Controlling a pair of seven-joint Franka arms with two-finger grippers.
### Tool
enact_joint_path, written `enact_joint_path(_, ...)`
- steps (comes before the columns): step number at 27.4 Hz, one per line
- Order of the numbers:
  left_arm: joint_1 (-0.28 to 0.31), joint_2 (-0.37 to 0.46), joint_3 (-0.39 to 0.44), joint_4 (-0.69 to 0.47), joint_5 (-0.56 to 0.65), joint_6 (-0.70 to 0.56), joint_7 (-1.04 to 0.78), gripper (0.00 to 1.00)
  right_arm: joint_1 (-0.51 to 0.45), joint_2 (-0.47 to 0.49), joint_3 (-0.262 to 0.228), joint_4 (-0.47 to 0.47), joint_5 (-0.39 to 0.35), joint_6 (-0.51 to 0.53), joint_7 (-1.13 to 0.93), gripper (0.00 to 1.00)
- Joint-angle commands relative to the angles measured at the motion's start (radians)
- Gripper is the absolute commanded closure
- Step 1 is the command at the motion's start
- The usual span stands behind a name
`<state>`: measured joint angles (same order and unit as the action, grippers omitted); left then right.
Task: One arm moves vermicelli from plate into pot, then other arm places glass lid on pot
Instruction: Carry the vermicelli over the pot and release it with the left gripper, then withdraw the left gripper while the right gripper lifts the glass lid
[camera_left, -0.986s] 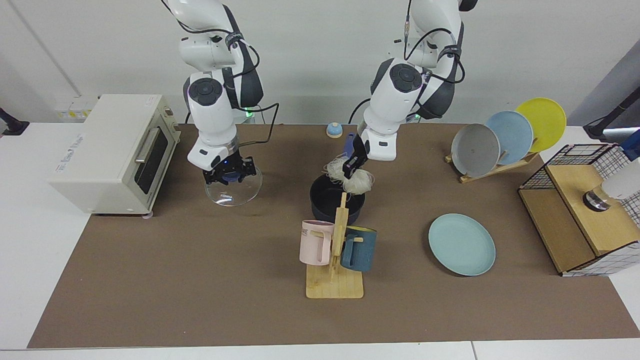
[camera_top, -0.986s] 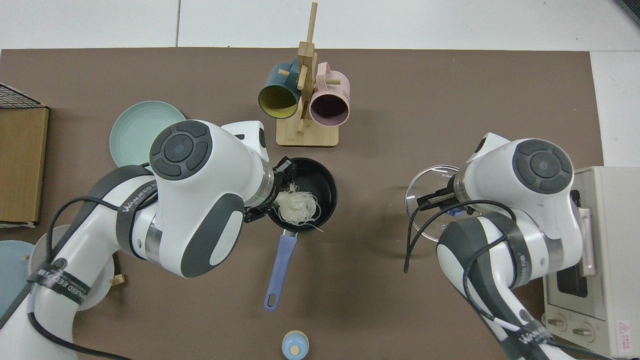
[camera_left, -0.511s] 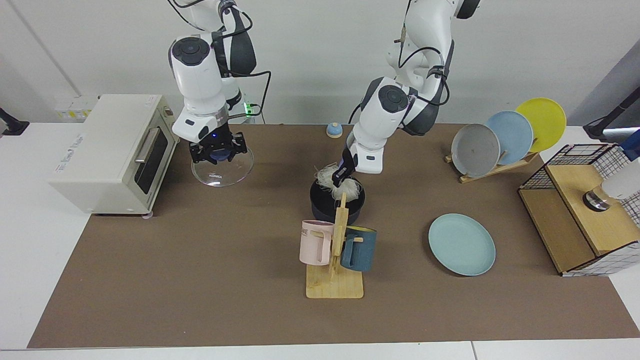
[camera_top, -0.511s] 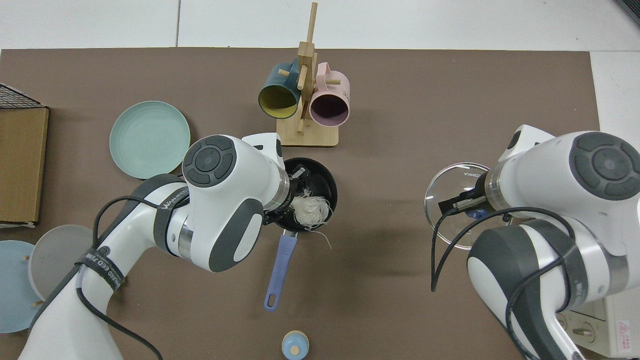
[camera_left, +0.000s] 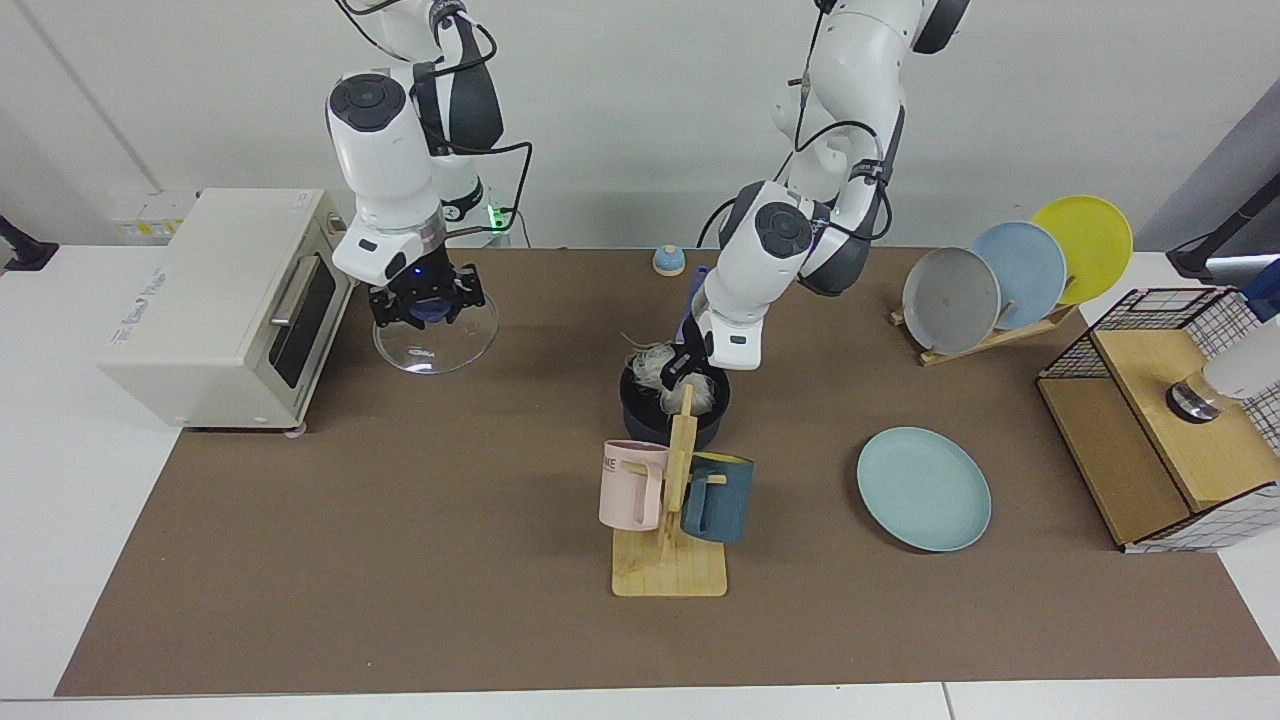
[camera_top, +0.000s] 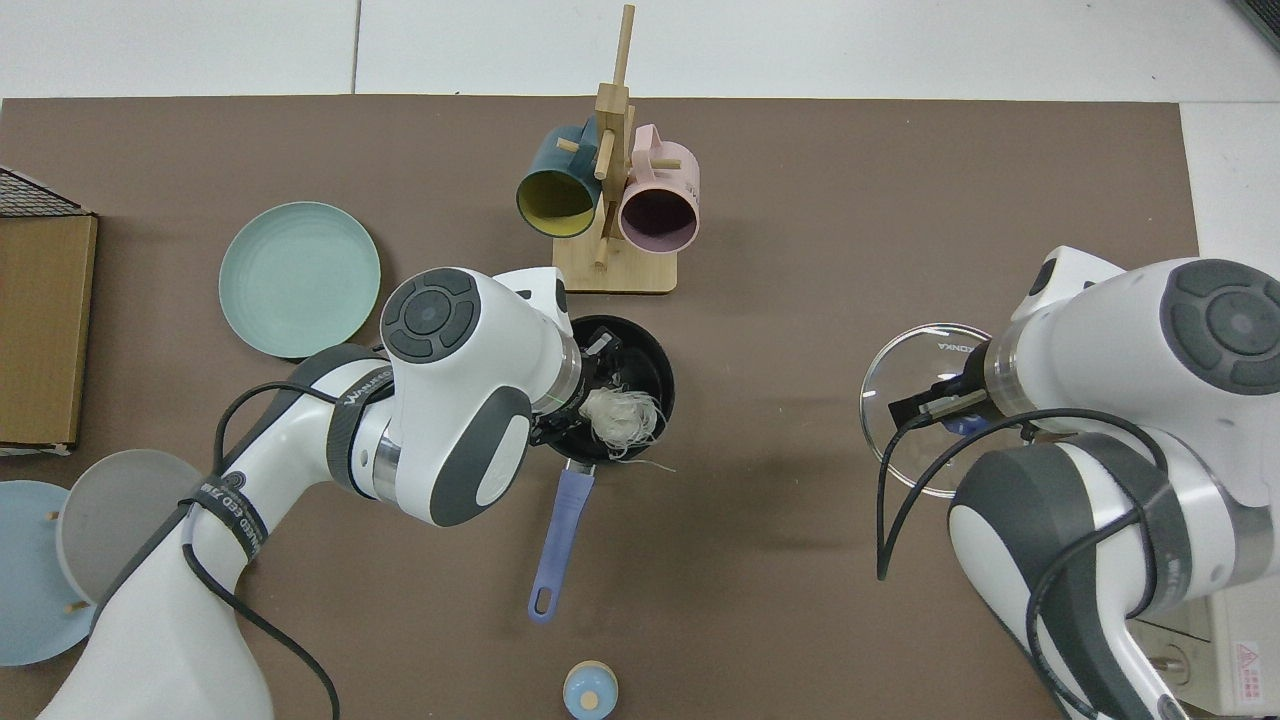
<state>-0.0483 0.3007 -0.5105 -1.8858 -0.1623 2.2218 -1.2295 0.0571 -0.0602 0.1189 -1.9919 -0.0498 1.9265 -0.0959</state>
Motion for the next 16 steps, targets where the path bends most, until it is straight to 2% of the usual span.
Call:
enact_joint_path(1,0.002,-0.021,0.012,0.03,0.033,-0.049,-0.001,0.0,-0.016,-0.007,0.005,0.002,0.005,-0.012,-0.031,0.94)
enact_joint_path(6,0.024,-0.028,0.018,0.154,0.095,-0.189,0.01,0.0,-0.014,-0.009,0.005,0.002,0.005,-0.015,-0.027,0.94)
enact_joint_path(11,0.084,-0.029,0.021,0.241,0.176,-0.284,0.094,0.0,-0.014,-0.007,0.01,0.004,0.007,-0.012,-0.022,0.96)
enact_joint_path(14,0.116,-0.029,0.021,0.274,0.231,-0.332,0.145,0.0,-0.007,-0.001,0.025,0.027,0.008,-0.009,0.008,1.0)
enact_joint_path(16,0.134,-0.029,0.021,0.283,0.285,-0.358,0.174,0.0,-0.008,0.002,0.062,0.033,0.03,-0.007,0.059,1.0)
